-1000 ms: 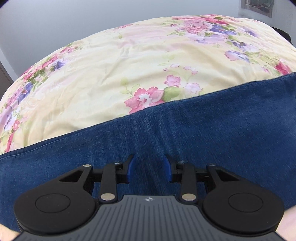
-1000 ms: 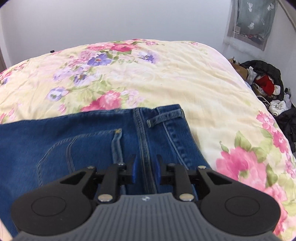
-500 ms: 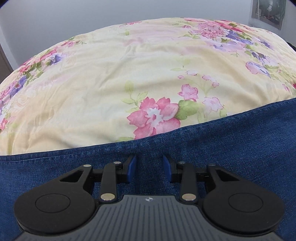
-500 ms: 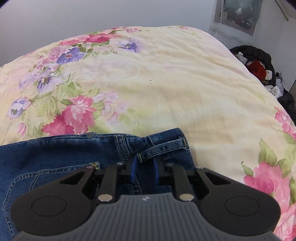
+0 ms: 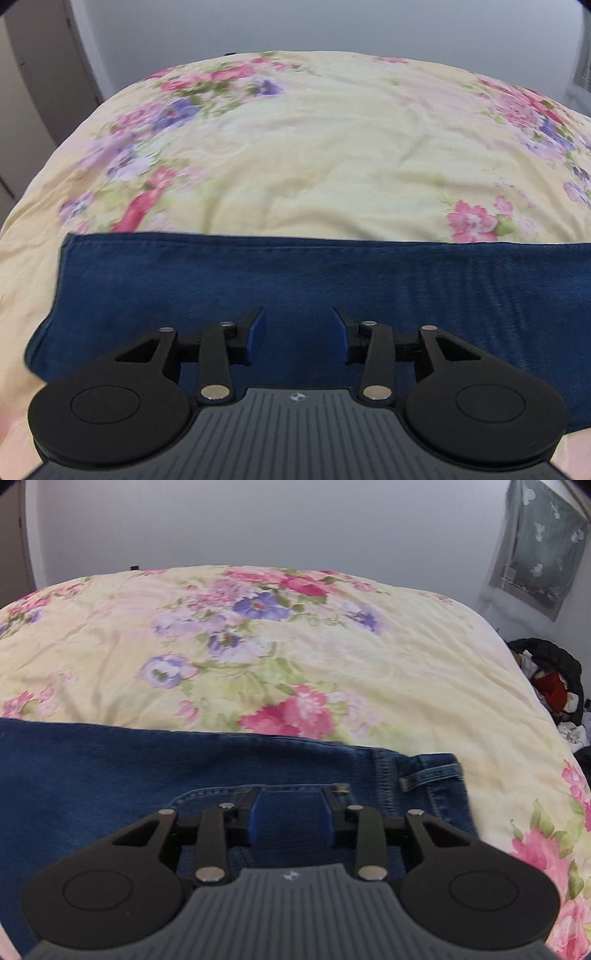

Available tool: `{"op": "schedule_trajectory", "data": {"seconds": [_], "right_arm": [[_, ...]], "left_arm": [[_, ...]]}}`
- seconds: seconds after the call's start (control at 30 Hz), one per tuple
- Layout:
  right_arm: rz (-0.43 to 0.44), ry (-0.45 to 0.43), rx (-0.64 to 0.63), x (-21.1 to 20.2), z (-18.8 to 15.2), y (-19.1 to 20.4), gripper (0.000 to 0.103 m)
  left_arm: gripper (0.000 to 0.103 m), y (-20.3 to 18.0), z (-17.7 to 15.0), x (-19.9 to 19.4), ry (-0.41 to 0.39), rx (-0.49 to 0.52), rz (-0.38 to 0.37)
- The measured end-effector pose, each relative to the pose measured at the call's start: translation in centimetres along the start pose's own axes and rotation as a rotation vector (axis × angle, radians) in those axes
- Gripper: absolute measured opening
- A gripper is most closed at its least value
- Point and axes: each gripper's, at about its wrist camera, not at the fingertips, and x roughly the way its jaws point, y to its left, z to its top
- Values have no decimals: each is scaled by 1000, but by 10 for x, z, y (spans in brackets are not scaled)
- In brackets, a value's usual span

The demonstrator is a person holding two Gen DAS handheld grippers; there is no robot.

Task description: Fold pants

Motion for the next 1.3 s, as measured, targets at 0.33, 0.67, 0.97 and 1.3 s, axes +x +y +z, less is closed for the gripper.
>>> {"op": "schedule_trajectory", "data": {"seconds": [0.33,0.67,0.97,1.3], "right_arm": [[141,14,-133,-11,-3,140,28],[196,5,-191,-34,-7,227,31],[204,-18,-263,-37,-3,259,24],[225,27,-273,0,10,266,12]], "left_arm": [[51,121,-48,-50,66,-152,48],[55,176,-76,-62,91,-184,42],[55,206,-124,-21,45,-586,-259],[60,248,-125,13,-70,-904,-342]]}}
